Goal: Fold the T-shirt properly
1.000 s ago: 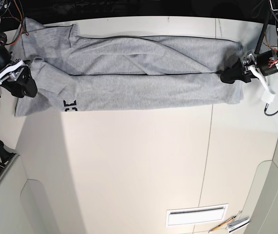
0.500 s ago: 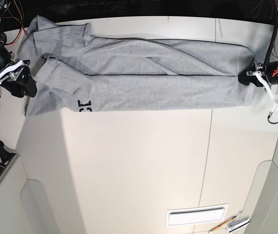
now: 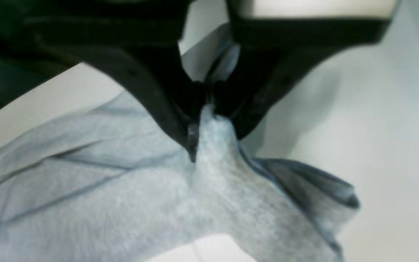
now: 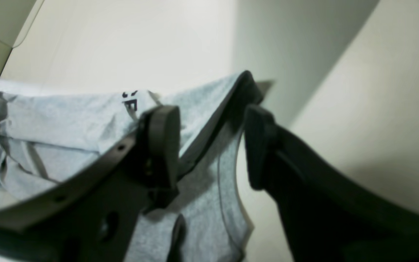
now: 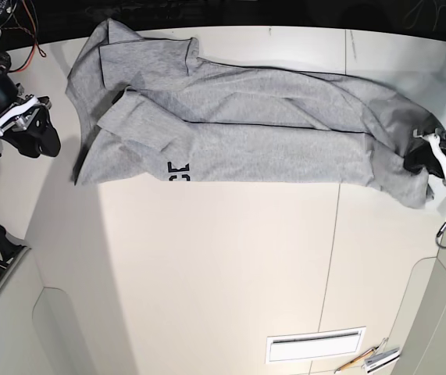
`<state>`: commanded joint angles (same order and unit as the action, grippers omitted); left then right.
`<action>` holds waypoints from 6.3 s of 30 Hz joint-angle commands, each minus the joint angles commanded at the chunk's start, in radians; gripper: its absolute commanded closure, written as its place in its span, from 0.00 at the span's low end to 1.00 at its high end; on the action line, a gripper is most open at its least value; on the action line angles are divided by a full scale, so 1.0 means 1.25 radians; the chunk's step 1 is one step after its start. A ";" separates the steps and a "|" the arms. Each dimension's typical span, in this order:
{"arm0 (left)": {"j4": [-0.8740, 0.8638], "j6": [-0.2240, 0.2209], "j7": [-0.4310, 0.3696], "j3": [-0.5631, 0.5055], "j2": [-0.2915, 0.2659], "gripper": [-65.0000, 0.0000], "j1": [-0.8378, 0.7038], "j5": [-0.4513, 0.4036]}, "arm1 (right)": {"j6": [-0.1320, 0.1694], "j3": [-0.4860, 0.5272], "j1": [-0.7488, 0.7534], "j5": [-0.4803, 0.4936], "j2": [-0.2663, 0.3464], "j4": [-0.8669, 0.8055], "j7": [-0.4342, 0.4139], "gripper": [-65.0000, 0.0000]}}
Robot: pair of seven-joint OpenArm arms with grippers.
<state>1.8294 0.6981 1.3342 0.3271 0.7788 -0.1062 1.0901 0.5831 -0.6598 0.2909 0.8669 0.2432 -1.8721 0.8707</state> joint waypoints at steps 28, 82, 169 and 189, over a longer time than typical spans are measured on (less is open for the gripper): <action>0.055 0.000 -0.119 -0.348 -0.266 0.36 0.001 -0.150 | -0.002 0.000 0.001 -0.036 0.000 0.026 -0.005 0.35; 0.061 0.000 0.050 -0.187 -0.352 0.45 -0.251 0.293 | 0.017 0.183 0.159 -0.004 0.006 -0.089 0.024 0.36; -0.079 0.000 -0.232 -0.528 -0.492 0.55 0.007 -0.147 | -0.012 0.096 0.030 -0.107 0.071 -0.080 0.000 0.62; 0.077 0.000 -0.198 -0.207 -0.469 0.55 -0.014 -0.110 | -0.006 0.096 0.082 -0.081 0.071 -0.080 0.028 0.62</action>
<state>1.9251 0.6981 1.0866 0.0689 0.1925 -0.1238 0.9524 0.5755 -0.5392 0.3939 0.7658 0.3321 -1.9717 0.9058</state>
